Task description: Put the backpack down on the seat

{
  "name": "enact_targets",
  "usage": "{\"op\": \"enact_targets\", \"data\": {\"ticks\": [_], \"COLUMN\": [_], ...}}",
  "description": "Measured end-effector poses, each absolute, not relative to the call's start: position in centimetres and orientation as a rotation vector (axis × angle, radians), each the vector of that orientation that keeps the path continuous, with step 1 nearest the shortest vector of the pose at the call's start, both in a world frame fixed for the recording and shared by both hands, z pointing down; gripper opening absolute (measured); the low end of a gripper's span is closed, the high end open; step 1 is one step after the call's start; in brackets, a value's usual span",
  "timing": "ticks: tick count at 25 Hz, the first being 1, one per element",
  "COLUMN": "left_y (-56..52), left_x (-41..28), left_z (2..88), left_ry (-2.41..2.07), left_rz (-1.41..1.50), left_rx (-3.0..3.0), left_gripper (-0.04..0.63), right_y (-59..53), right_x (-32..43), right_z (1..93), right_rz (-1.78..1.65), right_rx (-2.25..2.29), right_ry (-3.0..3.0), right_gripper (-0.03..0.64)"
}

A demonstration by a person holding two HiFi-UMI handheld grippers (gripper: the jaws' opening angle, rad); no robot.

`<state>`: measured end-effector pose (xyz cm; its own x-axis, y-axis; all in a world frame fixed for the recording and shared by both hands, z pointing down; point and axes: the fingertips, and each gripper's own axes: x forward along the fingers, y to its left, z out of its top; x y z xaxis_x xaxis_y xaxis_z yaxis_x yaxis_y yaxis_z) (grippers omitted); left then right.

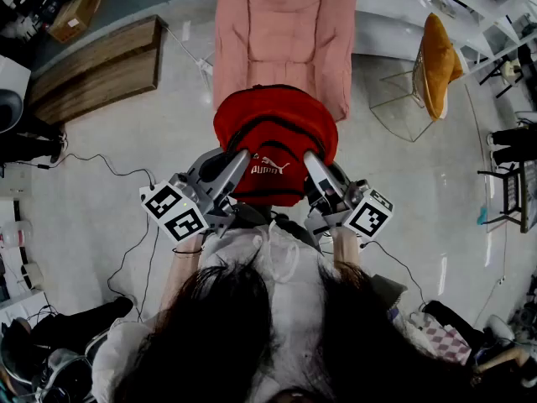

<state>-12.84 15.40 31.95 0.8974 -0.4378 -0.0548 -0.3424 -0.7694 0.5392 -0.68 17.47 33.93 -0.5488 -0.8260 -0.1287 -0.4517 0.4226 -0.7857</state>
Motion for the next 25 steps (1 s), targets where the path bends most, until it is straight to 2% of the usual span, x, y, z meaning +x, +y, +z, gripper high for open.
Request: {"op": "enact_targets", "data": {"ticks": [18, 25], "left_y": [9.9, 7.1], "left_x": [-17.0, -15.3], "left_z": [32.4, 32.1], "left_ry": [-0.477, -0.404], "left_rz": [-0.224, -0.191], "left_rx": [2.531, 2.579], "left_gripper": [0.032, 0.032], "right_y": [11.7, 8.7], "right_x": [-5.3, -3.8], "right_z": [34.6, 34.7], "right_rz": [-0.991, -0.944], "right_rx": [-1.151, -1.217], "right_ry": [2.142, 2.118], "right_gripper": [0.052, 0.052]}}
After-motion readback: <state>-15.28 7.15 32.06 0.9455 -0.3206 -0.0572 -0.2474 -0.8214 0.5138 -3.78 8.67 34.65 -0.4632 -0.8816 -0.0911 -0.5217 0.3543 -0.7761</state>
